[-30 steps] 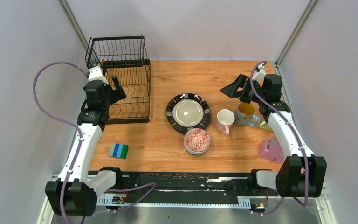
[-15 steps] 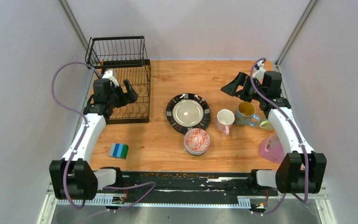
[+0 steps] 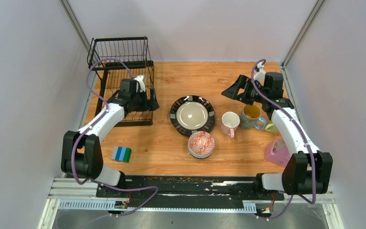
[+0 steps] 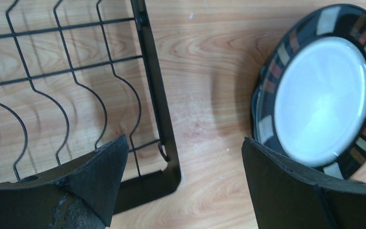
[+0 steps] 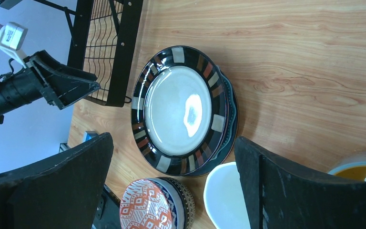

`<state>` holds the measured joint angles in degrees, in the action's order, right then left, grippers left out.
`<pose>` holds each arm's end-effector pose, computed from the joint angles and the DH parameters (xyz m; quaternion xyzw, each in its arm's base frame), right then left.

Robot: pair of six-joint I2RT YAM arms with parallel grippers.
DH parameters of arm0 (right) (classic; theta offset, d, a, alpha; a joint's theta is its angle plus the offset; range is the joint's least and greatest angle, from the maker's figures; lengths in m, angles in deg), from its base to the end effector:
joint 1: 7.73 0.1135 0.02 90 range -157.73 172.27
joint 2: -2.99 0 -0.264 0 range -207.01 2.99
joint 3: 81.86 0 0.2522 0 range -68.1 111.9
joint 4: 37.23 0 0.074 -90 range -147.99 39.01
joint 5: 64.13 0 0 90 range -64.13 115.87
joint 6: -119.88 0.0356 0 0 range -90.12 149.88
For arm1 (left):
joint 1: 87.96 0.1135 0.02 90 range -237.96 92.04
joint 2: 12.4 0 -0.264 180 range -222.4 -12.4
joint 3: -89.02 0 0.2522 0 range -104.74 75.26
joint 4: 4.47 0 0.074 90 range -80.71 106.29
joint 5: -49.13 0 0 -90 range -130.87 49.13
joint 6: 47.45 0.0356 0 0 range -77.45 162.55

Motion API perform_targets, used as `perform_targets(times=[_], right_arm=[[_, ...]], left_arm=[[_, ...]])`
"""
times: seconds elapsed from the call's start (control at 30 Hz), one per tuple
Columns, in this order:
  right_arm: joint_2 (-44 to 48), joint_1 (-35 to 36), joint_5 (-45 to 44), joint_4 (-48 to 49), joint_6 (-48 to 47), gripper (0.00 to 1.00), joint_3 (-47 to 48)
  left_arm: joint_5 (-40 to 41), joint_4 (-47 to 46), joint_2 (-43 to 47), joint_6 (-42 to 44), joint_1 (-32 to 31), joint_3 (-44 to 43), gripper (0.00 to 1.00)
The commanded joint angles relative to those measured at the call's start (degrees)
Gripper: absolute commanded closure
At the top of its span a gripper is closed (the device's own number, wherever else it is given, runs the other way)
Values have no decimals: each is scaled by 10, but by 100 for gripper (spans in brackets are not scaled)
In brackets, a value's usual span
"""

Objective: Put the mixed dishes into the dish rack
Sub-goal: Move the dish rack to the center of the board.

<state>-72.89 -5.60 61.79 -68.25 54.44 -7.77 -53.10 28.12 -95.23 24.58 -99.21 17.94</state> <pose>0.2931 0.0318 0.3059 0.0177 0.8480 0.3685 0.3805 0.3043 -0.0682 0.2480 -0.0125 0.9173 -0.1923 0.3486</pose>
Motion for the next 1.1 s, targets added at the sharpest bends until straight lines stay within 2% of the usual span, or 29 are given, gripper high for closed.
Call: perform_targets(times=[0.0, 0.13, 0.4, 0.6, 1.07], right_arm=[[2, 2, 2, 10, -17, 0, 26], [-1, 2, 13, 10, -15, 0, 28], [-5, 2, 7, 9, -24, 0, 28], [-12, 2, 3, 9, -28, 0, 29], [-31, 2, -1, 8, -29, 0, 32]], left_arm=[[51, -11, -43, 31, -10, -51, 4], [76, -11, -100, 34, -12, -91, 4], [47, -6, -186, 38, -30, -157, 12], [-3, -35, -199, 22, -60, -141, 18], [-47, -80, -210, -7, -158, -121, 21]])
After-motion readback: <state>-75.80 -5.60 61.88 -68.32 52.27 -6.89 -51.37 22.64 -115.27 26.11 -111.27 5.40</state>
